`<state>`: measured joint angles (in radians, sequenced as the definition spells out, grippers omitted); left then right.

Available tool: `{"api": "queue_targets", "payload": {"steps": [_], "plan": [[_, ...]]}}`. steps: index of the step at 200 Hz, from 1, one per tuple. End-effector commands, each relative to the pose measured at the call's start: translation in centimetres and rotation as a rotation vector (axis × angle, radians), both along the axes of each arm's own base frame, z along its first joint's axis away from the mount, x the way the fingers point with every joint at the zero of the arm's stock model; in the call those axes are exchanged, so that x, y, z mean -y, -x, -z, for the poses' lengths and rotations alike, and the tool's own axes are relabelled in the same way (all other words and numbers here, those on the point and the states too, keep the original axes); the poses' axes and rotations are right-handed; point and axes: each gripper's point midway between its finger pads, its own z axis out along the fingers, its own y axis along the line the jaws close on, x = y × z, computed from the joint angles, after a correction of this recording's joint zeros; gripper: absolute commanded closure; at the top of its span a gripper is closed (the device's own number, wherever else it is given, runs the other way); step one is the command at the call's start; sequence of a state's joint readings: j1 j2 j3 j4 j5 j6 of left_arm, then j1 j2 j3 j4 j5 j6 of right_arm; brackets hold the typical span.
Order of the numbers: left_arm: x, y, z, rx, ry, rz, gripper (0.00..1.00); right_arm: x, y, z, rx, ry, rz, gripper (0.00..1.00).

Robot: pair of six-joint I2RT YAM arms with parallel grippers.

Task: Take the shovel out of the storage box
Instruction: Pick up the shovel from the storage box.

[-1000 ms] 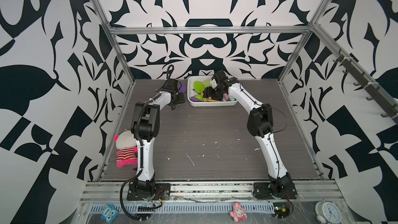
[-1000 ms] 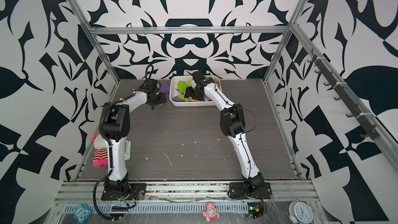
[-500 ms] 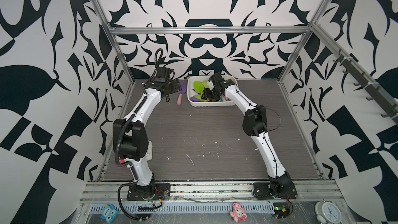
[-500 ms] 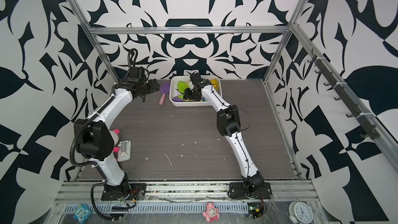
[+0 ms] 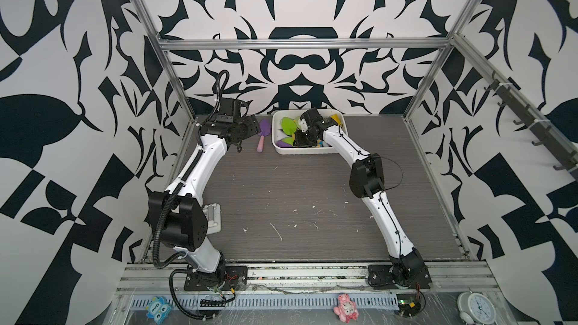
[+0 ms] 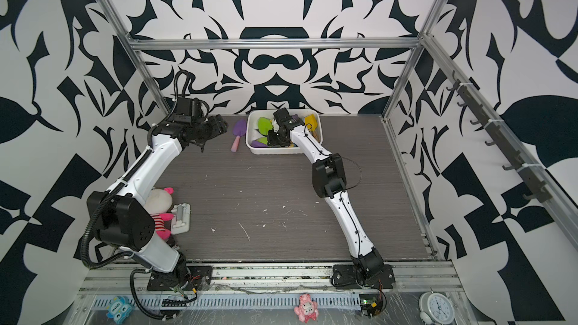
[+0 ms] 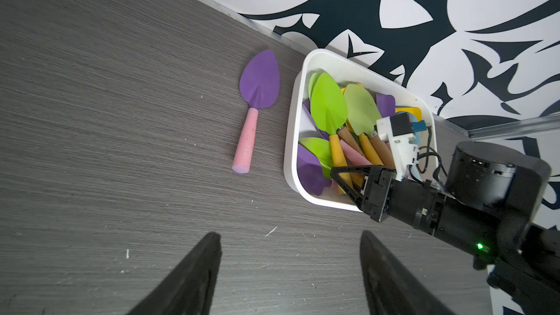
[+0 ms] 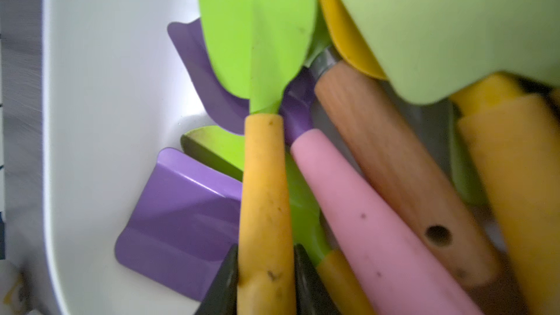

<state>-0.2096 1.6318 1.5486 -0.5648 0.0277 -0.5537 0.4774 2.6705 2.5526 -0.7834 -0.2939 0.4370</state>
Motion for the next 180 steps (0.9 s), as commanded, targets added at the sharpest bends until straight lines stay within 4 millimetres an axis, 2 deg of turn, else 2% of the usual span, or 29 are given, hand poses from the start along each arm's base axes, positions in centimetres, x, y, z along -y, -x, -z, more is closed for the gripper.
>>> {"api": "queue_targets", "payload": {"steps": [1,29,35,37,41,59,133,180], "plan": [[0.9,0.6,-1.3,0.009,0.068,0.007,0.26,0.2,-0.3,-5.4,0.09,-0.023,0.013,0.79],[2.5,0.1,-2.1,0.025,0.134,0.021,0.26,0.9,0.2,-8.1,0.133,-0.021,0.02,0.89],[2.9,-0.1,-2.2,0.024,0.148,0.026,0.26,1.1,0.4,-7.7,0.127,-0.014,0.019,0.91],[3.1,-0.1,-2.3,0.025,0.153,0.028,0.26,1.1,0.5,-8.7,0.141,-0.022,0.018,0.92],[3.3,-0.2,-2.4,0.027,0.163,0.03,0.27,1.2,0.6,-9.3,0.148,-0.025,0.018,0.92],[4.6,-0.7,-2.6,0.025,0.212,0.036,0.26,1.7,1.3,-10.4,0.159,-0.02,0.025,0.96],[10.5,-3.4,-2.1,0.023,0.431,0.06,0.26,3.7,3.8,-16.3,0.248,-0.055,0.071,0.98],[13.4,-5.4,-1.0,0.045,0.464,0.053,0.24,3.9,6.2,-18.5,0.261,-0.129,0.103,0.98]]}}
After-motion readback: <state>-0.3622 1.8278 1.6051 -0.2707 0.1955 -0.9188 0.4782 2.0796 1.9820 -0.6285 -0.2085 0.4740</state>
